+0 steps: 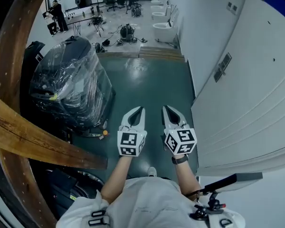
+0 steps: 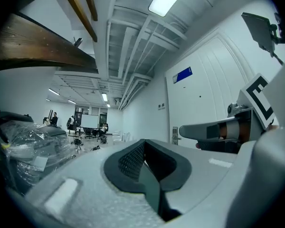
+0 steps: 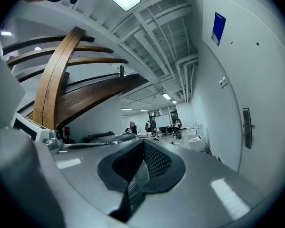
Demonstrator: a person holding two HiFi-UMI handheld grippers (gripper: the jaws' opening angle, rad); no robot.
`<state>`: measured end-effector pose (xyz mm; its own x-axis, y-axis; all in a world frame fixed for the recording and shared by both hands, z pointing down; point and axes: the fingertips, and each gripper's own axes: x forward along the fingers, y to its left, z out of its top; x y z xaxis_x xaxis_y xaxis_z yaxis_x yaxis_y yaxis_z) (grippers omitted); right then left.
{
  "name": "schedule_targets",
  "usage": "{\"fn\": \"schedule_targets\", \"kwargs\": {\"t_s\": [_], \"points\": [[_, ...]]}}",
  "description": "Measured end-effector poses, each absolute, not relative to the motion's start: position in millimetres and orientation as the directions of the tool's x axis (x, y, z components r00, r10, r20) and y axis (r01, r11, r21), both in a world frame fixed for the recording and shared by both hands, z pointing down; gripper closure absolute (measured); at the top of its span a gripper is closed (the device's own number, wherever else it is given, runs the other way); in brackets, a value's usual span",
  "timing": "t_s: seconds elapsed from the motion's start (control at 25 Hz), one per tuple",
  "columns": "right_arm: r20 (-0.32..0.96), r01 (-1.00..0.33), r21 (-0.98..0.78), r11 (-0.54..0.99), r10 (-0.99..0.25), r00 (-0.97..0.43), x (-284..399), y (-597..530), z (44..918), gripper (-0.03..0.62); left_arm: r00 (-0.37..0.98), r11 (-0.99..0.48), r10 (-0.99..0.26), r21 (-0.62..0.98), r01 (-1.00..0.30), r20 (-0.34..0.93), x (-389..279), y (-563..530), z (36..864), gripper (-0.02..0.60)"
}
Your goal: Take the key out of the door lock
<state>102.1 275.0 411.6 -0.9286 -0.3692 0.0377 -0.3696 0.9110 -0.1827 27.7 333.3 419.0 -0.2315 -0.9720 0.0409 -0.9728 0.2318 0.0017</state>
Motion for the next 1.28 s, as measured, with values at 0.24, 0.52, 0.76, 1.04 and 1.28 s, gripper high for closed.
{"fn": "schedule_targets", "kwargs": {"t_s": [0.24,0.52,0.76,1.04,1.28], "points": [[0.015,-0.341,-0.204,0.918,-0.345,-0.938,84,231,413,0.595,-0.261,0.261,-0.965,-0.006,-0.965,0.026,9,287,412,0.581],[0.048,-0.361,-0.205,0.91,-0.359,-0.932,46,185,435,0.6,-0.231,0.231,-0.971,-0.007,-0.973,0.055,-23,236,434,0.581],[0.07,-0.415,-0.183,0.891,-0.41,-0.91,-26,122,453,0.6,-0.173,0.173,-0.983,0.001,-0.985,0.057,-95,169,454,0.581],[0.09,-0.502,-0.114,0.857,-0.494,-0.865,-126,56,438,0.6,-0.157,0.157,-0.988,0.026,-0.987,0.006,-225,118,428,0.581],[0.109,-0.579,-0.09,0.81,-0.57,-0.815,-159,3,442,0.6,-0.076,0.076,-0.997,0.061,-0.995,0.01,-269,60,430,0.581]]}}
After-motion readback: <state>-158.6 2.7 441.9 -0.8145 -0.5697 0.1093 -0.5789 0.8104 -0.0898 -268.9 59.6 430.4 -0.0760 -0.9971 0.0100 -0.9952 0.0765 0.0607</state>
